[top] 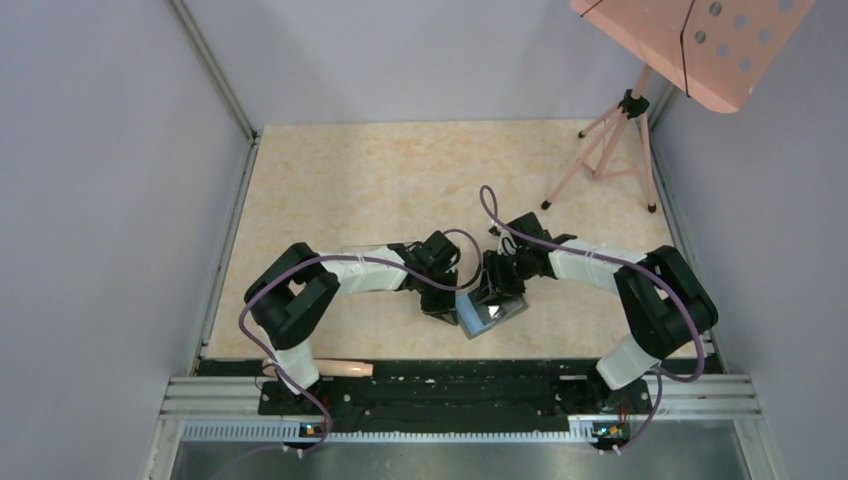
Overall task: Put the credit cards into the card holder
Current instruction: Insert the credit card into the card holder.
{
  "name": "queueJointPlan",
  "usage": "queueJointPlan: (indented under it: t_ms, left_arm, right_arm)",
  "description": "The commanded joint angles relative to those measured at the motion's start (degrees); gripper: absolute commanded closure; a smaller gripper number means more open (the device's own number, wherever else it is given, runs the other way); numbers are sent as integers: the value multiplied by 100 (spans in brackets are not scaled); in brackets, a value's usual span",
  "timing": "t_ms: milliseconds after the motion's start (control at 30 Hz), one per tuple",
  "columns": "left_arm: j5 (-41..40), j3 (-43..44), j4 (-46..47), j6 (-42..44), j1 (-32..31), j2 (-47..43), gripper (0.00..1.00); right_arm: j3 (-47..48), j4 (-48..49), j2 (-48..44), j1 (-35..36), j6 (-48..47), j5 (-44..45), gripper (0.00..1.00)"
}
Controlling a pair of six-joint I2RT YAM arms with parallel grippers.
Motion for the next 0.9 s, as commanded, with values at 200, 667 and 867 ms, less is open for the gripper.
queueJointPlan:
  t_ms: [200, 667, 867]
  left_arm:
    - [-105, 301, 429, -14, -19, 244, 100]
    - [-88, 244, 466, -57, -14, 277, 100]
    - [-14, 212, 573, -105, -5, 302, 100]
  right_arm:
    - [182, -147, 321, 801, 100, 40, 51]
    - [646, -1185, -463, 933, -502, 1564, 28]
    - [696, -1239, -687, 985, -737, 1690, 25]
